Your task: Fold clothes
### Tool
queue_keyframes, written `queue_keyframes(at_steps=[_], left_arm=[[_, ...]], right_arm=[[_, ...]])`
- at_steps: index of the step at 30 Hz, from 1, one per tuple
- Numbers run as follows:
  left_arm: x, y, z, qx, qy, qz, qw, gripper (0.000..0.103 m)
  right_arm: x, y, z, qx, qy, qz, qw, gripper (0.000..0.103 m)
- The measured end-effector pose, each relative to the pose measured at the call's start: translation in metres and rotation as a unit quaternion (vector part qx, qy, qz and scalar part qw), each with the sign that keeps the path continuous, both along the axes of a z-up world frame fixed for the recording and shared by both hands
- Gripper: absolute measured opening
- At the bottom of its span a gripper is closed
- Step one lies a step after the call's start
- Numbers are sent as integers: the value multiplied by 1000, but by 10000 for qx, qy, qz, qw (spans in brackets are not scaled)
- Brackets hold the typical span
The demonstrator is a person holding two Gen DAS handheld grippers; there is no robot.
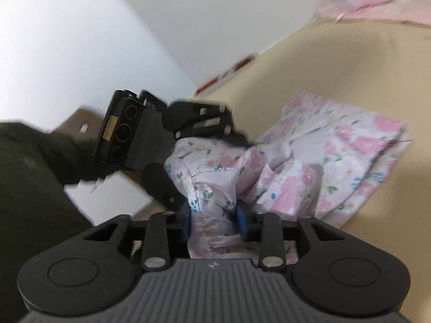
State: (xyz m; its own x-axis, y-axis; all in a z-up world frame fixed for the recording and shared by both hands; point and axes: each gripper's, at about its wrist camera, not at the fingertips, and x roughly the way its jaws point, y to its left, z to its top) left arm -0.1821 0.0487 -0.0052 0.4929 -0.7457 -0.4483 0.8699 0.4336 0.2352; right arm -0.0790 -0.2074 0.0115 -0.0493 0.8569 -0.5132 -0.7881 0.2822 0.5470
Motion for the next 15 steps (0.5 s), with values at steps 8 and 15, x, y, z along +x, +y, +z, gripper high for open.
queue_keyframes(at_steps=[8,15], left_arm=[[29,21,20,-506,1299,51,9902,36],[49,18,26,-582,1957,-205,9787,34]], right_arm=[[-90,-22,13,-604,-3499,-198,9346,102],[-75,3,-13,-752,-4508,101,8894,75]])
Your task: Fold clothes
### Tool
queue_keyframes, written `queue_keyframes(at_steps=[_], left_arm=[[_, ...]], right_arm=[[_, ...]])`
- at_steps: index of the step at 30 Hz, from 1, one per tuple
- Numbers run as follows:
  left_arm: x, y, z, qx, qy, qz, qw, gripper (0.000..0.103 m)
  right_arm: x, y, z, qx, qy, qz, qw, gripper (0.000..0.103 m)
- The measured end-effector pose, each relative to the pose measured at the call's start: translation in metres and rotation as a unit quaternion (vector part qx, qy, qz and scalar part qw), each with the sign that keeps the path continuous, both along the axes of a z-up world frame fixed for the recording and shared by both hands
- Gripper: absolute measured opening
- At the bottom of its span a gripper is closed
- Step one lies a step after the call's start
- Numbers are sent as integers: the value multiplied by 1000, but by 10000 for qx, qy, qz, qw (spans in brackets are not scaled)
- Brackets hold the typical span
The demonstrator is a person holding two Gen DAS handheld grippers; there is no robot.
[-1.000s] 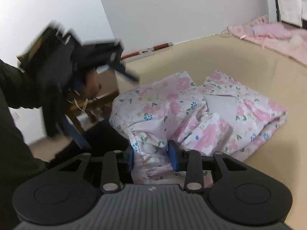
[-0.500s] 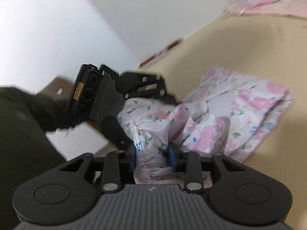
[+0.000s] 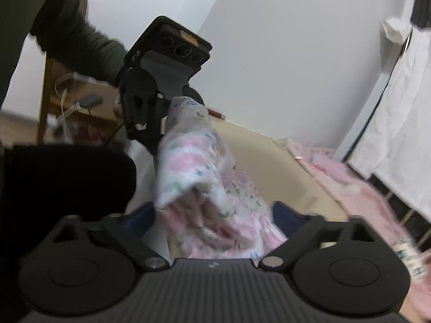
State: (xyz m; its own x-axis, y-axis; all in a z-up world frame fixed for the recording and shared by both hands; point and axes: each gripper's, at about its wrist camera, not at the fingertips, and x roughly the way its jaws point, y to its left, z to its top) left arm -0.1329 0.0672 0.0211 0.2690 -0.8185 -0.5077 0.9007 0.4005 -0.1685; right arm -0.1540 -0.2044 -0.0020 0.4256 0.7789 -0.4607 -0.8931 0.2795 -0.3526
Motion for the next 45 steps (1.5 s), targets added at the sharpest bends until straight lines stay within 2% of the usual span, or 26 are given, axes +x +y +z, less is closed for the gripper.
queue_keyframes(at_steps=[1,2,3,4,5,6,8,10,12,14,16,17,18,19,24,27,29,31,33,34,35,36,39,42,43,45], left_arm=[[4,0,-1,-37,149,31,9999,34],[9,0,-2,-69,287,68,9995,35],[14,2,-2,-121,507,137,9985,36],[20,4,-1,-233,812,254,9961,41],[26,6,1,-359,1078,354,9929,53],[30,10,2,-554,1346,488,9881,58],[37,16,5,-894,1647,785,9791,57],[44,18,6,-1066,1893,1189,9688,50],[55,20,1,-1154,2405,1576,9508,46],[61,22,-4,-1204,2732,1926,9348,45],[67,24,-9,-1291,3067,2251,9157,45],[67,24,-9,-1299,3091,2277,9142,45],[67,24,-9,-1297,3092,2284,9140,47],[66,23,-6,-1233,3009,2299,9173,54],[55,27,16,-990,2576,2431,9299,76],[47,32,30,-1066,2284,2620,9316,77],[46,28,38,-1196,2069,2672,9335,77],[47,18,42,-1284,1946,2721,9336,73],[49,10,40,-1266,2017,2884,9274,58],[51,9,38,-1238,2078,3017,9222,39],[51,10,35,-1274,2172,3094,9170,32],[52,11,32,-1319,2271,3161,9116,32],[54,6,14,-1316,2529,3388,8966,23],[45,3,-3,-1104,2382,3561,8968,23],[41,5,-6,-1065,2284,3579,8991,24],[37,5,-6,-1031,2134,3596,9025,27]], right_arm=[[11,0,0,63,312,112,9994,51],[27,0,0,137,937,228,9952,41],[45,-5,0,391,1725,114,9842,41],[62,-10,-1,642,2501,-1,9661,36],[78,-15,-2,885,3231,-124,9421,35],[88,-21,-6,1104,3724,-303,9210,34],[107,-31,-14,1529,4654,-655,8693,33],[111,-40,-22,1879,5254,-894,8250,33],[116,-43,-29,2078,5707,-1090,7869,33],[117,-50,-35,2230,6015,-1345,7552,33],[118,-57,-41,2531,6298,-1661,7153,32],[118,-60,-44,2672,6417,-1811,6957,34],[117,-65,-43,2754,6427,-1908,6890,36],[115,-70,-41,2770,6345,-1977,6940,40],[82,-70,-8,2534,5383,-2424,7663,60],[65,-69,10,2600,4790,-2767,7915,68],[61,-72,16,2765,4537,-2839,7982,68],[62,-75,16,2922,4409,-2836,7999,68],[68,-75,15,3037,4402,-2832,7961,67],[72,-75,14,3084,4423,-2824,7934,51],[70,-77,13,3159,4439,-2804,7903,35],[69,-77,10,3265,4509,-2808,7818,20],[79,-60,0,3386,4560,-3038,7650,13],[77,-51,-14,3204,4715,-3309,7520,9],[77,-47,-19,3123,4685,-3398,7533,9],[70,-39,-22,2954,4455,-3511,7688,10]])
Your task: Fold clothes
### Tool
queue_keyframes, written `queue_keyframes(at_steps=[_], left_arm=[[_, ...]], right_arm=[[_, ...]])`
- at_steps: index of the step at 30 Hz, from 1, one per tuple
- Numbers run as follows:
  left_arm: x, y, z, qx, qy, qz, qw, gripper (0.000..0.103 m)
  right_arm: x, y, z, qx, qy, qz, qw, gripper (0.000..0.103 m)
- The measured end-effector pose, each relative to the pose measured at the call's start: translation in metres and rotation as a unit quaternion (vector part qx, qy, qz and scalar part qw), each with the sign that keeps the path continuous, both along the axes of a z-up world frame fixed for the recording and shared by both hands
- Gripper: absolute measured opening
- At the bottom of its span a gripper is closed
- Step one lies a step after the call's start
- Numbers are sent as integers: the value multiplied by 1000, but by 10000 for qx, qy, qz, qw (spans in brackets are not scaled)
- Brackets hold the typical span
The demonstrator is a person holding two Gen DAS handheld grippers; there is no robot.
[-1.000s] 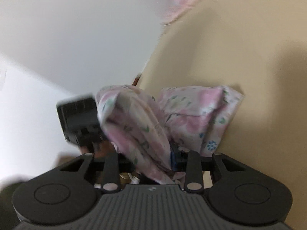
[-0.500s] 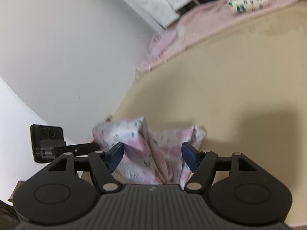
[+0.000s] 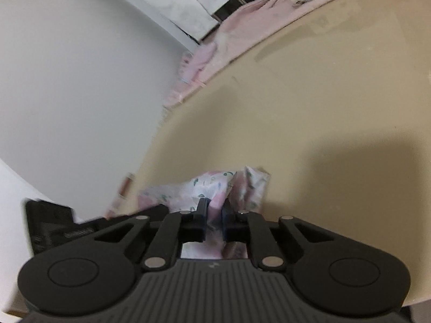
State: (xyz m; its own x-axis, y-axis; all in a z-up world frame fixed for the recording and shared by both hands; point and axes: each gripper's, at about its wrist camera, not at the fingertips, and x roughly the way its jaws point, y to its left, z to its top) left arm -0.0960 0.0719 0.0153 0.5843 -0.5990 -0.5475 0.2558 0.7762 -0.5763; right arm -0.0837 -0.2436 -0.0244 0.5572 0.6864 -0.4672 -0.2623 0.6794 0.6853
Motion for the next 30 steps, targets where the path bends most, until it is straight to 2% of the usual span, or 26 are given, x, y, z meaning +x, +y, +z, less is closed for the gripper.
queue_keyframes(at_steps=[2,3,5,7,10,13,15,16,17,20,23,26,28,30], left_arm=[[-2,-1,2,85,-108,-17,9999,40],[-3,0,4,127,-164,-71,9998,42],[-5,3,8,202,-251,-132,9994,54],[-8,10,17,248,-370,4,9990,56],[-21,15,41,367,-858,471,9945,51],[-39,-3,59,470,-1515,580,9856,36],[-42,-23,51,797,-1455,544,9846,26],[-42,-29,41,947,-1353,634,9842,15],[-41,-34,31,1095,-1242,739,9834,10],[-43,-34,2,1173,-1071,1001,9822,8],[-50,-34,-6,1165,-1219,1091,9796,8],[-48,-31,-4,1155,-1226,1026,9804,8],[-47,-26,-5,1086,-1199,967,9821,9],[-46,-21,-4,932,-1144,975,9842,9]], right_arm=[[-6,5,3,-289,-203,-31,9994,16],[-10,7,7,-426,-322,-50,9986,20],[-17,7,20,-675,-658,-167,9954,40],[-28,5,34,-904,-1097,-321,9893,40],[-44,8,54,-1208,-1742,-478,9761,40],[-50,31,61,-1398,-2285,-290,9630,33],[-53,53,55,-1637,-2500,15,9543,30],[-51,62,48,-1806,-2490,73,9515,27],[-49,72,40,-1970,-2471,127,9487,23],[-46,85,18,-2143,-2278,94,9498,20],[-53,89,9,-2242,-2380,10,9450,20],[-49,88,14,-2182,-2317,-21,9480,21],[-50,78,27,-1840,-2462,-218,9513,21],[-41,75,28,-1875,-2368,-332,9527,21]])
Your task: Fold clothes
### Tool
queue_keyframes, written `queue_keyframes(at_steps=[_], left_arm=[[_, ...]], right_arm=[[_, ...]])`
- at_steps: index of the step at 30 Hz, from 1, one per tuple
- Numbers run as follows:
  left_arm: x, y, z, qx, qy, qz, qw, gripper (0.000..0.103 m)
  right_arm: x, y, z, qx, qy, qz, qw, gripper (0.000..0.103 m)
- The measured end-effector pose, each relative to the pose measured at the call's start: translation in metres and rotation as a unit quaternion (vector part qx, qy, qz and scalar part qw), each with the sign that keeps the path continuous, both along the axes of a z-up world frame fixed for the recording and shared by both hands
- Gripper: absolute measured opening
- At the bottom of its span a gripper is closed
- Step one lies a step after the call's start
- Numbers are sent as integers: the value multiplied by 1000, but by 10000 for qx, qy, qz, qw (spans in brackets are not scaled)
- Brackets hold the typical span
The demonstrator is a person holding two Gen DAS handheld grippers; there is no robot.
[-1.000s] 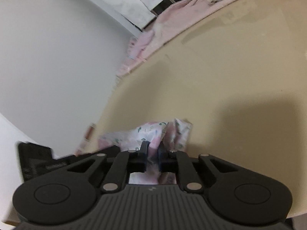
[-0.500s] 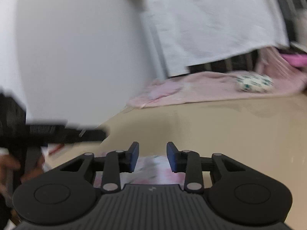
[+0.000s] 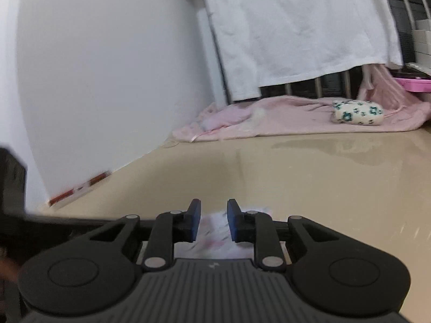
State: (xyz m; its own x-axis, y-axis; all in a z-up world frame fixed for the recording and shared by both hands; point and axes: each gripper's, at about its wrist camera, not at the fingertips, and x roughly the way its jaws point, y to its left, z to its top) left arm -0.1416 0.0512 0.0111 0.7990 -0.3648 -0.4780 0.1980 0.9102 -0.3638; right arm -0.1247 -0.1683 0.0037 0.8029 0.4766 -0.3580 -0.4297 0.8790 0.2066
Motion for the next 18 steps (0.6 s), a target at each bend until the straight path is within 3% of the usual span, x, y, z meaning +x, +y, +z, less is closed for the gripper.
queue_keyframes(at_steps=[2,3,5,6,7,9,13,15,18], left_arm=[[0,7,4,-219,48,20,9997,13],[-1,10,6,-329,72,30,9994,19],[-15,25,13,-580,5,294,9979,67],[-24,33,17,-716,-73,489,9962,74],[-36,38,20,-877,-213,504,9946,75],[-52,38,20,-1107,-323,185,9932,75],[-63,23,8,-1291,-351,27,9910,77],[-59,20,1,-1456,-121,212,9890,77],[-58,20,-1,-1590,-176,306,9867,77]], right_arm=[[18,2,-14,-236,483,-25,9986,20],[15,-2,-15,-75,485,-56,9988,20],[3,-8,-8,139,287,-128,9994,27],[-7,-10,-1,196,101,-160,9996,32],[-17,-10,5,193,-136,-129,9996,41],[-32,-4,10,28,-416,56,9991,45],[-26,13,-10,-342,11,152,9993,43],[-26,13,-13,-251,54,103,9996,43],[-29,14,-12,-174,78,60,9998,43]])
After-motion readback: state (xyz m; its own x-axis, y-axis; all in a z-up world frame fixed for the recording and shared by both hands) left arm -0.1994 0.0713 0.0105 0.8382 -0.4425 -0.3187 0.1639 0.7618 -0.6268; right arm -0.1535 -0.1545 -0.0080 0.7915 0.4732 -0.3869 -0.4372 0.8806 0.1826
